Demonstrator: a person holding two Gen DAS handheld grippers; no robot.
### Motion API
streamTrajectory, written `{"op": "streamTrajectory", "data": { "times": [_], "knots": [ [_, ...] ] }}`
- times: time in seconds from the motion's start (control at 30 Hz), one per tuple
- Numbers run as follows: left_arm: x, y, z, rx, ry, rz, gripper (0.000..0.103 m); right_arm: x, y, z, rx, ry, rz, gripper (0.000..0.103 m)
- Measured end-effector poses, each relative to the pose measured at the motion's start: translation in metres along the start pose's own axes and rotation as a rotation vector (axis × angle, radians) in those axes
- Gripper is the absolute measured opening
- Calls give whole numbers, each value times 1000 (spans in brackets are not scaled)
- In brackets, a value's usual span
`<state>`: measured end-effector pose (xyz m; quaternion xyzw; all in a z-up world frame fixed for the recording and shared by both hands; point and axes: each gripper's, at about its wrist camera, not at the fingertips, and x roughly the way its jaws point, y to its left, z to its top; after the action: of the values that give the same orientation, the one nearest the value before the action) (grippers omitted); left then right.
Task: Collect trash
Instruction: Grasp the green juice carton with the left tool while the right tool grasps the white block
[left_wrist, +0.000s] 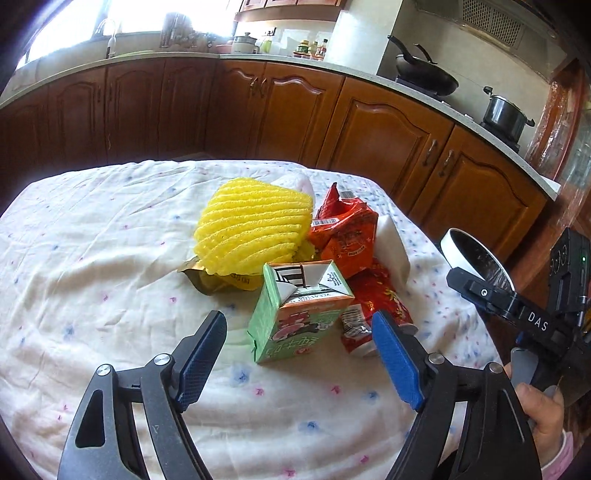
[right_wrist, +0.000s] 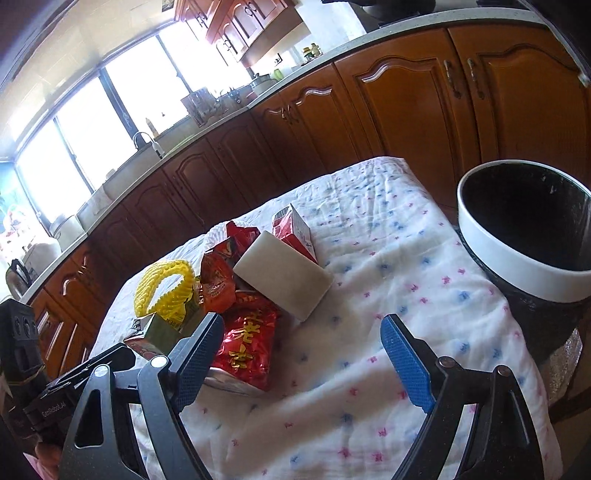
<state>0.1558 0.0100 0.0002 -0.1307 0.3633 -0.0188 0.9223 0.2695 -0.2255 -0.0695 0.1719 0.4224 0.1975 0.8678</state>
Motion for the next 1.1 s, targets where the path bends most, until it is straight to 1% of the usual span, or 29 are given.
{"op": "streamTrajectory", "data": {
  "times": [0.17, 0.33, 0.43, 0.47, 0.5, 0.53, 0.57, 0.6, 0.63, 0.7, 0.73, 0.77, 0.8, 0.83, 0.87, 0.9, 0.93, 1.0, 1.03, 1.1],
  "knots": [
    [12, -12, 6, 4, 14, 14, 81, 25, 10, 15, -78, 39, 8, 88],
    [27, -6, 16, -12, 22, 33, 81, 53, 18, 27, -138, 87, 40, 88],
    [34, -6, 20, -13, 18, 38, 78, 68, 25, 31, -190, 106, 33, 88],
    [36, -5, 21, -8, 14, 36, 76, 72, 26, 32, -199, 112, 30, 88],
    [38, -6, 22, -1, 11, 36, 67, 76, 27, 32, -204, 118, 26, 86],
    [40, -6, 22, 6, 12, 32, 56, 80, 26, 32, -207, 128, 22, 85],
    [42, -5, 22, 14, 17, 27, 55, 83, 25, 32, -208, 135, 18, 75],
    [43, -6, 22, 18, 16, 24, 54, 84, 24, 31, -205, 138, 19, 70],
    [43, -7, 22, 22, 10, 23, 54, 84, 22, 30, -200, 138, 22, 69],
    [40, -8, 22, 41, -3, 20, 53, 79, 19, 29, -194, 125, 25, 63],
    [37, -8, 21, 46, -10, 12, 49, 75, 18, 29, -192, 115, 26, 62],
    [34, -10, 21, 51, -15, 4, 48, 70, 18, 28, -188, 104, 28, 53],
    [30, -12, 22, 55, -23, -7, 47, 64, 16, 28, -185, 92, 31, 13],
    [26, -15, 24, 62, -33, -17, 47, 58, 16, 29, -174, 75, 54, 15],
    [23, -18, 26, 72, -44, -21, 47, 51, 15, 30, -167, 59, 45, 13],
    [18, -20, 25, 80, -55, -26, 47, 48, 14, 32, -168, 52, 15, 11],
    [14, -22, 26, 86, -64, -36, 47, 46, 13, 34, -168, 55, 3, 11],
    [6, -26, 24, 94, -81, -51, 47, 44, 9, 35, -164, 60, 15, 11],
    [4, -28, 25, 96, -88, -58, 47, 43, 8, 35, -164, 53, 3, 11],
    [-4, -30, 22, 101, -98, -66, 47, 42, 2, 37, -143, 49, -11, 17]
  ]
}}
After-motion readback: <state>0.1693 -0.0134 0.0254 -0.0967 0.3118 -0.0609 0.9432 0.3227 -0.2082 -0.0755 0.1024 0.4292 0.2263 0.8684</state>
